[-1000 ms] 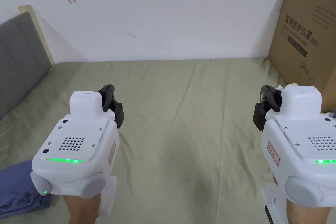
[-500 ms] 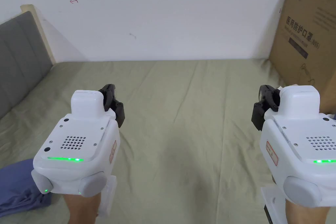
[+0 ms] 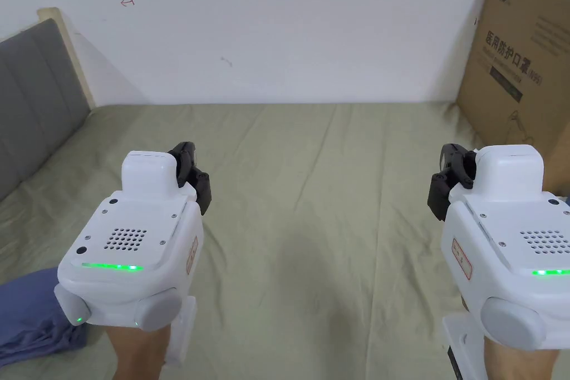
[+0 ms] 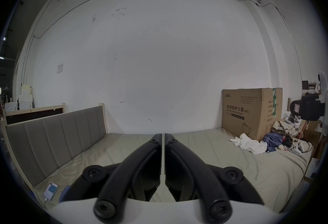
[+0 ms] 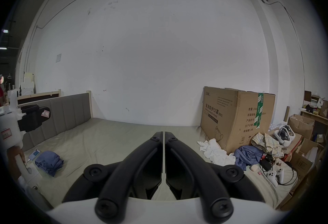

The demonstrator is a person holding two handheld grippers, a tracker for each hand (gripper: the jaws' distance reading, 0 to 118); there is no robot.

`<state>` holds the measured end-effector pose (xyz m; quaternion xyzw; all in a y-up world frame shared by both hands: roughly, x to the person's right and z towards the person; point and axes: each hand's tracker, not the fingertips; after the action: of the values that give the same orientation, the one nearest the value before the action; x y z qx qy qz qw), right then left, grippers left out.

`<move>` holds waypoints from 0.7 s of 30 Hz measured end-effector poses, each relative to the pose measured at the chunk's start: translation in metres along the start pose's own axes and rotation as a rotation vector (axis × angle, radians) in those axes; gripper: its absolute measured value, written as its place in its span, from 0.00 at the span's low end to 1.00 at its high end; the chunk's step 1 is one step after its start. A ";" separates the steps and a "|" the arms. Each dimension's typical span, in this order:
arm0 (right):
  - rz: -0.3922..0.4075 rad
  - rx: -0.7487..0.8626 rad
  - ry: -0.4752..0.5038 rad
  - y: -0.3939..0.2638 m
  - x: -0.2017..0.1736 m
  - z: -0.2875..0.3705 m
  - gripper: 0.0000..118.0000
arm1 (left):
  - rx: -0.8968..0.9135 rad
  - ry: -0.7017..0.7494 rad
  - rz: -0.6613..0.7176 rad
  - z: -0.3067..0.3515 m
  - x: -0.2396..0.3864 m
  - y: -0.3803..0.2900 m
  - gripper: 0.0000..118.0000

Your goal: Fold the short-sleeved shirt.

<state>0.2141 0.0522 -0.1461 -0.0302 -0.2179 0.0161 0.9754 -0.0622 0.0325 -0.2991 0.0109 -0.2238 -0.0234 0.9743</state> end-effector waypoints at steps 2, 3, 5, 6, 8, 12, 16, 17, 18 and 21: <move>-0.002 0.001 -0.003 0.000 0.000 0.001 0.03 | -0.001 0.004 -0.001 0.000 0.000 -0.001 0.05; -0.003 -0.001 -0.005 0.000 0.001 0.001 0.04 | 0.001 0.008 -0.006 0.000 0.001 -0.001 0.05; -0.002 -0.005 -0.006 -0.001 0.001 0.001 0.07 | 0.006 0.019 -0.021 0.000 0.002 -0.002 0.11; -0.003 -0.009 -0.006 -0.001 0.001 0.001 0.18 | 0.005 0.018 -0.022 0.001 0.002 -0.001 0.40; -0.006 -0.017 -0.008 -0.001 0.002 0.001 0.52 | -0.009 0.026 -0.011 -0.001 0.003 -0.002 0.92; -0.012 -0.011 -0.027 -0.005 0.003 0.002 1.00 | -0.006 0.005 0.037 0.000 -0.001 -0.001 1.00; -0.014 -0.015 -0.024 -0.003 0.004 0.001 1.00 | -0.008 0.028 0.024 0.000 0.000 -0.003 1.00; -0.013 -0.013 -0.024 -0.003 0.004 0.001 1.00 | -0.003 0.036 0.019 0.001 0.001 -0.003 1.00; -0.012 -0.012 -0.025 -0.003 0.005 0.001 1.00 | 0.003 0.042 0.016 0.001 0.002 -0.003 1.00; -0.015 -0.009 -0.023 -0.003 0.005 0.001 1.00 | 0.016 0.039 0.013 0.004 0.001 -0.004 1.00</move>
<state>0.2181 0.0495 -0.1429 -0.0328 -0.2294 0.0080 0.9727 -0.0633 0.0287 -0.2958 0.0177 -0.2049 -0.0150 0.9785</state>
